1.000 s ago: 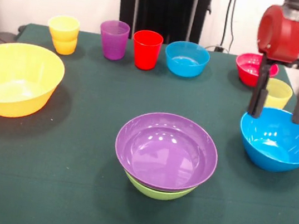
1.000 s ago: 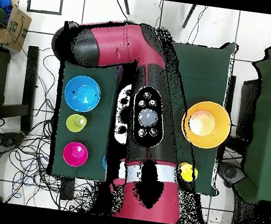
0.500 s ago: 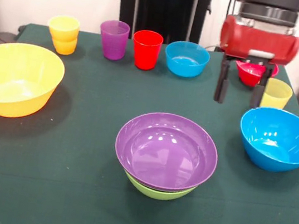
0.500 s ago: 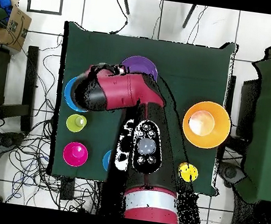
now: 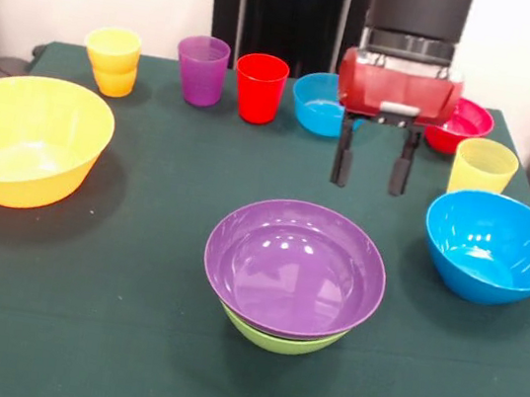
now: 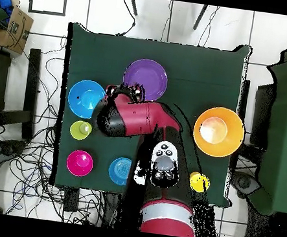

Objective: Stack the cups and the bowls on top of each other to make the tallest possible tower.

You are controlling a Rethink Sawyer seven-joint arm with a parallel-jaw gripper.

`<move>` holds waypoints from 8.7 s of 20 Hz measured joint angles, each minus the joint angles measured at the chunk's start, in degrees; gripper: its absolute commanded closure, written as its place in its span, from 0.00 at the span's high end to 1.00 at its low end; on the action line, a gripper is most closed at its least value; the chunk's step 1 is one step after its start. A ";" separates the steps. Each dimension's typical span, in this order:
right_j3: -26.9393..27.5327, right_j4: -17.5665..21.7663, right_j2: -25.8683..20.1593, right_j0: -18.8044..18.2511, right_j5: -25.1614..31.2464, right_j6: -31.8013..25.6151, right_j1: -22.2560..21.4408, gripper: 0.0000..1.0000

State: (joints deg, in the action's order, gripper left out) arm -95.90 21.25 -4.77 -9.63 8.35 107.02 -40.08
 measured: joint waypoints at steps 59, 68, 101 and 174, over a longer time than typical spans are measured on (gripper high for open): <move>-0.47 -19.10 10.01 14.94 -1.07 4.16 3.97 1.00; -0.45 -19.19 11.40 14.93 -1.07 4.16 6.09 1.00; 0.27 -19.30 13.55 13.43 -6.58 4.16 11.69 1.00; -2.89 -24.00 3.93 13.00 -3.72 4.16 12.64 1.00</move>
State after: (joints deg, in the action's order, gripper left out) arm -98.79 -2.75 -0.83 3.37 4.64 111.18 -27.45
